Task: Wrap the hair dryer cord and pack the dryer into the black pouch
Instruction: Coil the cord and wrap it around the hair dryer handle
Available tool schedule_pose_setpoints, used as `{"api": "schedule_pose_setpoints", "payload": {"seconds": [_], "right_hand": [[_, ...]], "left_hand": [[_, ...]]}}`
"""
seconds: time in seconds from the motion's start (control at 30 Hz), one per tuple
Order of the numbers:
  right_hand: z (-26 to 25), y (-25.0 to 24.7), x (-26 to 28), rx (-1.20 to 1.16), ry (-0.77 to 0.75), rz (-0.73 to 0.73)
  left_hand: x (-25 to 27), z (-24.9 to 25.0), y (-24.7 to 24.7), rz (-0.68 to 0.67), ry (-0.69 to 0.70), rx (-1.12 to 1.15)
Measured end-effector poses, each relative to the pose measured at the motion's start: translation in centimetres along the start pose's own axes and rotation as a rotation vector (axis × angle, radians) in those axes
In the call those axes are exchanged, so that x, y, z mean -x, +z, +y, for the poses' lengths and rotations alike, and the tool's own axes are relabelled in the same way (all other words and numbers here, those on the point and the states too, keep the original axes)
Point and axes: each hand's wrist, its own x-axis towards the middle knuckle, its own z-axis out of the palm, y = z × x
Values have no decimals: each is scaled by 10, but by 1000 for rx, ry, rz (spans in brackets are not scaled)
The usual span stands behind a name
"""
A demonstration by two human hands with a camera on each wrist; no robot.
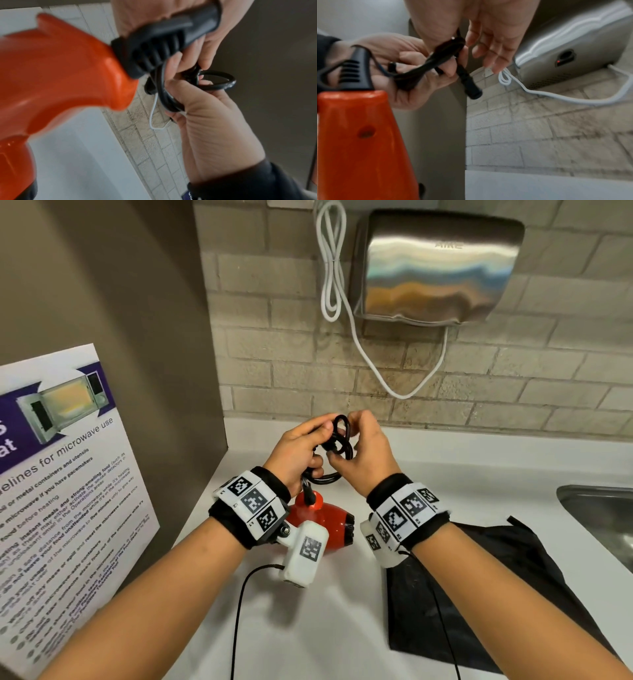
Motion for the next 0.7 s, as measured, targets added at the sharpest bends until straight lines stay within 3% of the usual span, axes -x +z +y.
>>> {"api": "schedule_pose_setpoints", "payload": {"seconds": [0.07,0.2,0.43,0.7], "right_hand": [[3,-1,-2,-11,25,-62],[4,1,-4,-90,56,-323],[13,-18,6,-107,84,-473],[18,-30,-8,246,155,-183]], "left_hand": [[0,-1,1,-42,-19,-10],[-2,-1,-1,-47,-39,-6],[-3,9,-12,-24,-55,98],[-2,2,-7,44,41,-68]]}}
